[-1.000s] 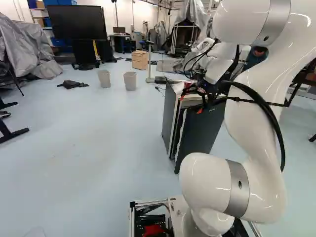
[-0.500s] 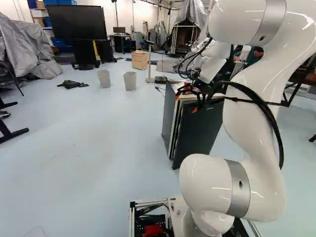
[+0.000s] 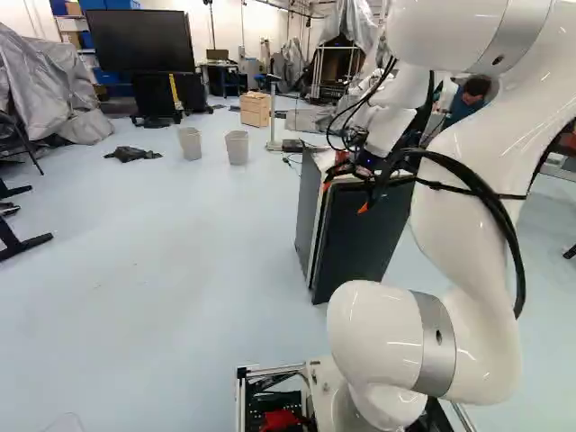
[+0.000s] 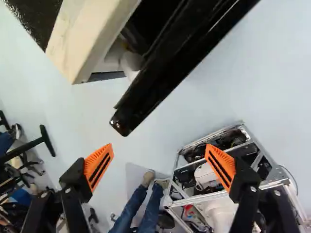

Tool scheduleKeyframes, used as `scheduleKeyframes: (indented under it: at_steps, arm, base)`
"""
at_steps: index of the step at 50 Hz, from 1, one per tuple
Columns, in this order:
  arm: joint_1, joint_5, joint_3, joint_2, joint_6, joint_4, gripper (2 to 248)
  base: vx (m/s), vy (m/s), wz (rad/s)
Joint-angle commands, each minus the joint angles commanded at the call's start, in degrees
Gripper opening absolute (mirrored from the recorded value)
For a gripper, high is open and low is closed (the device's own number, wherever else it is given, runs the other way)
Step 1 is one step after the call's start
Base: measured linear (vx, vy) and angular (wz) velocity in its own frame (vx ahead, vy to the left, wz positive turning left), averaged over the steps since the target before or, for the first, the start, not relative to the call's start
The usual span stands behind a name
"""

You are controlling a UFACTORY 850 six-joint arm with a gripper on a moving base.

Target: Grab a drink from the fridge

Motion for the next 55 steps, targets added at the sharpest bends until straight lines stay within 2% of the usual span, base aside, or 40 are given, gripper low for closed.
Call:
scheduleKeyframes:
  at_steps: [31, 41, 55]
  arm:
    - [-1.3, 10.9, 9.2, 7.1, 0.0, -17.8, 247]
    - [-1.7, 13.5, 10.4, 6.5, 0.0, -23.8, 247]
    - [-1.8, 17.2, 9.9, 3.8, 0.0, -32.2, 247]
  base:
    - [0.0, 0.0, 0.0]
    - [0.0, 0.0, 0.0]
    - [0.0, 0.0, 0.0]
